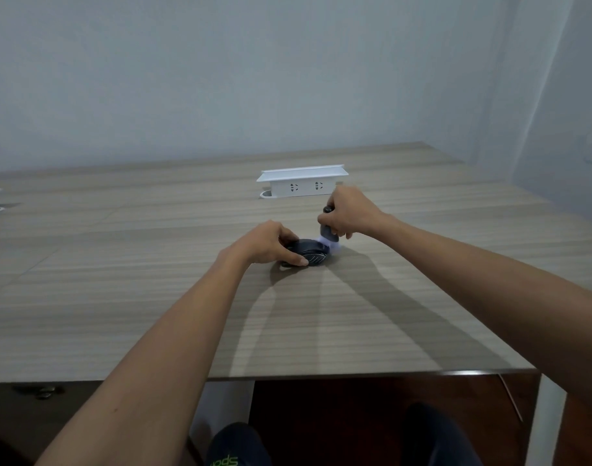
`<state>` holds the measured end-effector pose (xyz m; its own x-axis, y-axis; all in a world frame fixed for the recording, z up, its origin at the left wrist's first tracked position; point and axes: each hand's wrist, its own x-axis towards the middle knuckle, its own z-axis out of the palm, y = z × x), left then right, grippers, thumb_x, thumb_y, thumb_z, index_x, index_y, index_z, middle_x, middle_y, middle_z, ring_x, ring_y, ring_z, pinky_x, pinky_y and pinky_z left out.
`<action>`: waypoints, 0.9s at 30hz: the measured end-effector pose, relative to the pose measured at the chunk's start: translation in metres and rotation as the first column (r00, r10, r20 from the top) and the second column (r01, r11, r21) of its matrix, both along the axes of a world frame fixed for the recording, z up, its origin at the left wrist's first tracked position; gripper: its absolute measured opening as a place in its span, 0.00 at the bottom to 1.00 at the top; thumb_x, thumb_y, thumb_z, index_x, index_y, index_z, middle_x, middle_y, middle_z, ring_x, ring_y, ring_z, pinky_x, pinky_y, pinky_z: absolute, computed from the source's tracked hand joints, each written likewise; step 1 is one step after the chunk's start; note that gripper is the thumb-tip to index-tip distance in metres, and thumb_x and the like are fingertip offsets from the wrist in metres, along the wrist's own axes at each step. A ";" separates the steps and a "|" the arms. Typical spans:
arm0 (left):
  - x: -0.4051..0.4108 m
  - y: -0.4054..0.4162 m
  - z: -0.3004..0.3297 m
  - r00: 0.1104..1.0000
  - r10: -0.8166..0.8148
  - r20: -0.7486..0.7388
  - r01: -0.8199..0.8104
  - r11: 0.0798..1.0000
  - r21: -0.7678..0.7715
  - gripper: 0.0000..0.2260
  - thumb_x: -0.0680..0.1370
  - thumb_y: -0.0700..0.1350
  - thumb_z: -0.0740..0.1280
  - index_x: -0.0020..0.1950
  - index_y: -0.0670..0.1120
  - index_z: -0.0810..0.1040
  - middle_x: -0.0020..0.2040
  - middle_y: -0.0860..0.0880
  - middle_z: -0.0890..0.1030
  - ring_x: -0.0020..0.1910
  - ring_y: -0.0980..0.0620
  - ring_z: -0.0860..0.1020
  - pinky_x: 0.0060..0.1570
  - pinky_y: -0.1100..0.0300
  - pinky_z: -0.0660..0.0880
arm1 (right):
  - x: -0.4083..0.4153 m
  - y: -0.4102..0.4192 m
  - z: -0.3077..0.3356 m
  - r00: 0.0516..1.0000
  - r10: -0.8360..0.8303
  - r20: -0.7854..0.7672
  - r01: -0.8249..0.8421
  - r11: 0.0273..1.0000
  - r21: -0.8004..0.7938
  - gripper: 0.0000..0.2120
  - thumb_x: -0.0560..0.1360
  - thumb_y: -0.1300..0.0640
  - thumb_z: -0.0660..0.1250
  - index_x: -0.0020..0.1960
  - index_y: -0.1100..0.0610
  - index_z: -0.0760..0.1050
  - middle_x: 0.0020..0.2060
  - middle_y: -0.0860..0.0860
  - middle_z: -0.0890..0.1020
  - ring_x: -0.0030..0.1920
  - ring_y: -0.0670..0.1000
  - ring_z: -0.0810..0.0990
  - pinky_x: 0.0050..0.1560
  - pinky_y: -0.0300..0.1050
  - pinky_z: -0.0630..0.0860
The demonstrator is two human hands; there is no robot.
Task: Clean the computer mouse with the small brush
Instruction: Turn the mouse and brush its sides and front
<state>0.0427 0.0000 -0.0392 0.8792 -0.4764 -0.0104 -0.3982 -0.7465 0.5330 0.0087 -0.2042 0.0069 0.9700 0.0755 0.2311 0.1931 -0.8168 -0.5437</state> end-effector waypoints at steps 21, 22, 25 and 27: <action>-0.002 -0.004 -0.004 0.999 0.040 0.018 -0.039 0.998 -0.050 0.18 0.66 0.56 0.80 0.54 0.55 0.87 0.45 0.54 0.87 0.46 0.54 0.83 0.46 0.58 0.78 | -0.017 0.010 -0.006 0.999 0.045 0.031 -0.049 0.985 0.168 0.11 0.74 0.63 0.66 0.37 0.69 0.81 0.30 0.60 0.85 0.25 0.53 0.83 0.22 0.39 0.78; -0.002 -0.004 -0.004 0.999 0.040 0.028 -0.039 0.998 -0.046 0.19 0.66 0.56 0.80 0.55 0.54 0.87 0.44 0.54 0.87 0.46 0.53 0.84 0.47 0.57 0.78 | -0.017 0.006 -0.006 0.999 0.034 0.020 -0.037 0.986 0.163 0.11 0.74 0.63 0.66 0.37 0.68 0.81 0.29 0.59 0.84 0.23 0.51 0.82 0.21 0.38 0.76; -0.004 -0.004 -0.006 0.998 0.043 0.045 -0.041 0.998 -0.043 0.20 0.66 0.57 0.80 0.54 0.50 0.87 0.41 0.54 0.87 0.41 0.56 0.82 0.41 0.61 0.74 | -0.015 -0.014 -0.011 1.000 -0.012 0.009 0.011 0.993 0.118 0.12 0.74 0.64 0.67 0.32 0.64 0.80 0.26 0.56 0.83 0.21 0.48 0.80 0.21 0.38 0.76; -0.004 -0.005 -0.006 0.998 0.047 0.040 -0.045 0.998 -0.051 0.20 0.66 0.57 0.80 0.54 0.49 0.87 0.42 0.54 0.87 0.42 0.57 0.82 0.41 0.63 0.74 | -0.014 -0.023 -0.015 0.999 -0.038 0.014 0.037 0.996 0.078 0.12 0.73 0.64 0.68 0.31 0.63 0.81 0.26 0.58 0.83 0.25 0.54 0.83 0.25 0.44 0.81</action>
<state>0.0385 -0.0053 -0.0455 0.8994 -0.4342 0.0492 -0.3864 -0.7376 0.5537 -0.0055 -0.2277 -0.0085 0.9680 0.0205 0.2502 0.1722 -0.7792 -0.6027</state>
